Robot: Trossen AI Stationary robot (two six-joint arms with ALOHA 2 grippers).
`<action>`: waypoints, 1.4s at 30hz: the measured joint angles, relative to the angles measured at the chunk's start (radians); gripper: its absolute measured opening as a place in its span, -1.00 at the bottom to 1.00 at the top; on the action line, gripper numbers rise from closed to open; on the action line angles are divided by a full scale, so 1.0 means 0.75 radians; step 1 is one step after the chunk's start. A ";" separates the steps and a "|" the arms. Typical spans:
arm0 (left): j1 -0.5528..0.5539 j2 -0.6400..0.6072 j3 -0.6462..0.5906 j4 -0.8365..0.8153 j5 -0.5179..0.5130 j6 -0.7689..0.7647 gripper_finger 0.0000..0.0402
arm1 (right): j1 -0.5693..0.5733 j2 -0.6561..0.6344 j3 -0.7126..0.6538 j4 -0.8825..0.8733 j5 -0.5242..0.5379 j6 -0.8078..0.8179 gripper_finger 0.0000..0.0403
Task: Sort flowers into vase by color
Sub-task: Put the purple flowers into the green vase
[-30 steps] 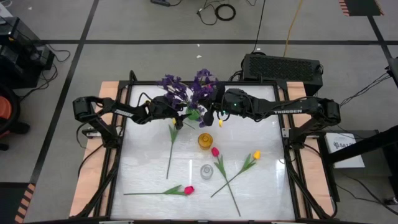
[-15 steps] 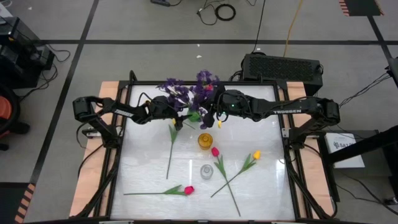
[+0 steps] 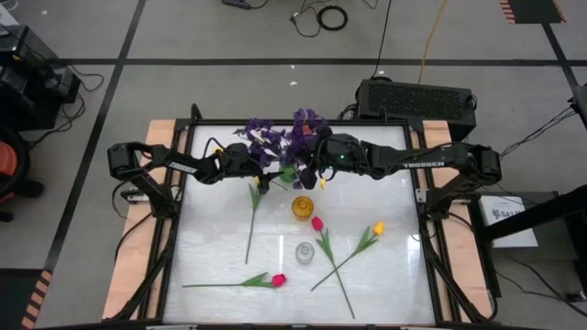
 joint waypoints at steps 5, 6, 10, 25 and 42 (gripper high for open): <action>-0.010 0.000 0.000 0.000 0.000 0.001 0.22 | 0.000 0.000 0.000 -0.019 -0.001 0.024 -0.75; -0.014 0.000 0.000 0.001 0.000 0.001 0.22 | 0.000 0.000 0.000 -0.027 -0.001 0.025 -0.70; -0.018 0.000 0.000 0.001 0.000 0.001 0.22 | 0.000 -0.002 -0.001 -0.048 -0.001 0.032 -0.53; -0.017 0.000 0.000 0.002 -0.007 0.002 0.22 | 0.016 -0.129 -0.001 -0.175 -0.001 0.060 0.01; -0.017 0.000 0.000 0.004 -0.007 0.002 0.22 | 0.104 -0.431 -0.001 -0.438 -0.007 0.030 0.24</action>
